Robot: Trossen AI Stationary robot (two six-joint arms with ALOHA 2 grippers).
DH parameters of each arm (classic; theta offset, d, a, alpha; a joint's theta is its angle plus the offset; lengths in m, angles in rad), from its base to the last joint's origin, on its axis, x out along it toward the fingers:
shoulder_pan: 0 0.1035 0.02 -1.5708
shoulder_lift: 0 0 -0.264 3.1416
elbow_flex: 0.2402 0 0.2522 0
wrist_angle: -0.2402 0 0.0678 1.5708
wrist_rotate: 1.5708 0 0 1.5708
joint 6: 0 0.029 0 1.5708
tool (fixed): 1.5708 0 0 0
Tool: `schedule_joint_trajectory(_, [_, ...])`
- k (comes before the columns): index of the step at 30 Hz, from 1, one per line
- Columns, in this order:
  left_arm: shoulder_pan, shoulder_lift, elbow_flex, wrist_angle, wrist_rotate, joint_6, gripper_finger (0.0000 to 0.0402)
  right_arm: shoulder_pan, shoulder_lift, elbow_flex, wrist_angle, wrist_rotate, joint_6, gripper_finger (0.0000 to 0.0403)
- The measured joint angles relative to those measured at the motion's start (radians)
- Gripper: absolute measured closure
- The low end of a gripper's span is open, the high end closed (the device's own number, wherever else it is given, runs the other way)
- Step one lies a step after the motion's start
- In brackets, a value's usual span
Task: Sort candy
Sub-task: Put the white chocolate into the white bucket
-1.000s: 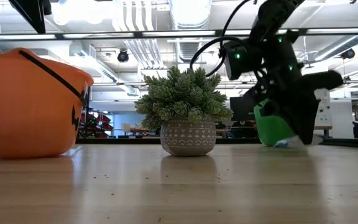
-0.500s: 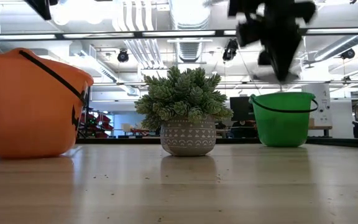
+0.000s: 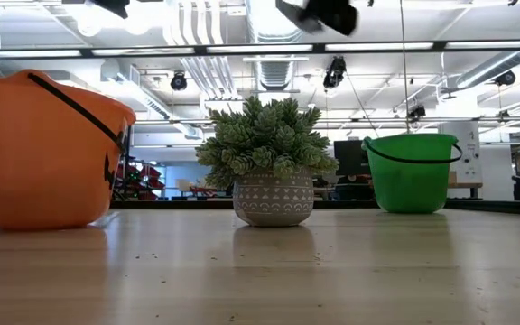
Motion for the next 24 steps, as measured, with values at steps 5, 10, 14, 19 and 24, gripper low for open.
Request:
schedule_joint_trajectory(5, [0.002,0.000,-0.017,0.115,-0.098,0.080,0.0261,0.022,0.041,0.056,0.153,0.003,0.006,0.0390])
schedule_joint_trajectory(10, [0.020,0.000,-0.018,0.233,-0.168,0.168,0.0261,0.054,0.116,0.134,0.192,0.001,-0.027,0.0390])
schedule_joint_trajectory(14, [0.034,0.001,-0.018,0.333,-0.168,0.237,0.0261,0.073,0.192,0.224,0.190,0.001,-0.065,0.0390])
schedule_joint_trajectory(19, [0.043,0.002,-0.018,0.415,-0.111,0.284,0.0261,0.094,0.284,0.354,0.156,-0.001,-0.122,0.0390])
schedule_joint_trajectory(24, [0.043,0.001,-0.018,0.490,-0.038,0.325,0.0261,0.103,0.337,0.446,0.136,-0.005,-0.155,0.0390])
